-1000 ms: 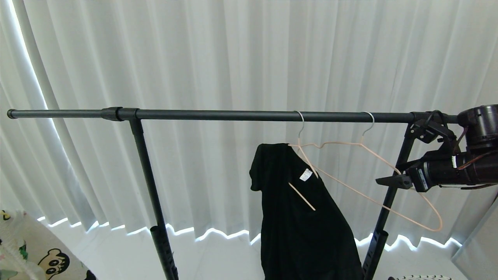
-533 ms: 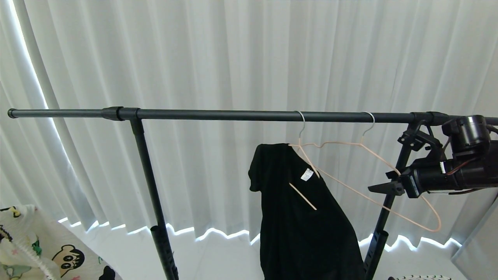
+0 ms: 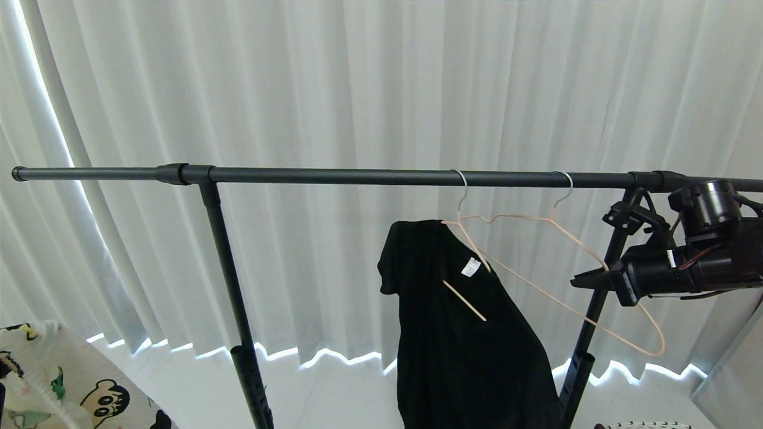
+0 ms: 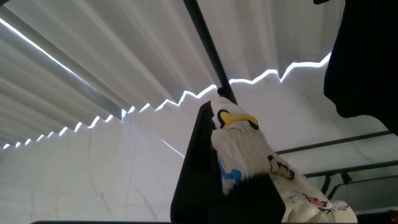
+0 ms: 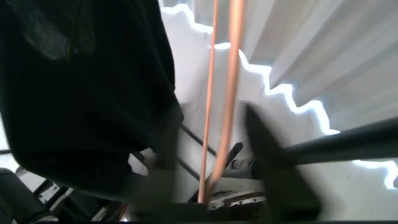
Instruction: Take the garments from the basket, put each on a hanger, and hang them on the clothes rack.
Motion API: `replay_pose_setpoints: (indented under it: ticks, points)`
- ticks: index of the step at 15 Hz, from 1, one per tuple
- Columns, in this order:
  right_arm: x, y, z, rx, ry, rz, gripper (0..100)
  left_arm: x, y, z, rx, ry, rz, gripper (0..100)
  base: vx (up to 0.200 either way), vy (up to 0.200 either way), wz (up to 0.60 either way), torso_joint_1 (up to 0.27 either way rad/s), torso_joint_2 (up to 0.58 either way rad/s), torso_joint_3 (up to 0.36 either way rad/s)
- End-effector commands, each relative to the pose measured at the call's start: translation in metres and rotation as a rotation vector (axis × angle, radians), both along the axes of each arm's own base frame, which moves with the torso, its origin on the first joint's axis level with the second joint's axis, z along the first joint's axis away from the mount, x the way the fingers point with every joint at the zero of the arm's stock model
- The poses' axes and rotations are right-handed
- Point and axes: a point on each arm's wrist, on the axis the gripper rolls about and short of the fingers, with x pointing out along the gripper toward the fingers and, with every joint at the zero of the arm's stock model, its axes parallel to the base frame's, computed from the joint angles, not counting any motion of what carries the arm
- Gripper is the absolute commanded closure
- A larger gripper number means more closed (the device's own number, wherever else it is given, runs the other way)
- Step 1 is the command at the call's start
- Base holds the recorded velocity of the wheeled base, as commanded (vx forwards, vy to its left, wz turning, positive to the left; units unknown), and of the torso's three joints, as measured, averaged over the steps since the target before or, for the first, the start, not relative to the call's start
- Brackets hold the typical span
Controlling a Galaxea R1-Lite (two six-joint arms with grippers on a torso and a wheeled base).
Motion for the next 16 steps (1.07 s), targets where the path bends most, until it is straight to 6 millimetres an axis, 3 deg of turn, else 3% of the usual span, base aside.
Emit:
replay_pose_setpoints:
  ticks: [1,5,9,14,16]
  points:
    - [-0.001,0.000,0.002,0.000,-0.006,0.002,100,-0.001,0.000,-0.001,0.000,0.000,0.000,100,0.000,0.000,0.00,0.000,0.00,0.000]
    - [-0.003,0.000,0.006,0.001,-0.023,0.002,100,-0.004,0.001,-0.002,-0.002,-0.005,0.000,100,0.000,0.000,0.00,0.000,0.00,0.000]
    - [-0.014,-0.002,0.024,0.009,-0.076,-0.009,100,-0.003,0.001,-0.003,-0.002,-0.001,0.001,100,0.000,0.000,0.00,0.000,0.00,0.000]
    - [-0.039,-0.008,0.050,0.041,-0.140,-0.040,100,0.002,-0.001,-0.008,-0.023,-0.058,0.002,100,0.000,0.000,0.00,0.000,0.00,0.000]
    - [-0.060,-0.009,0.058,0.064,-0.151,-0.065,100,0.004,-0.001,-0.008,-0.032,-0.083,0.003,100,0.000,0.000,0.00,0.000,0.00,0.000]
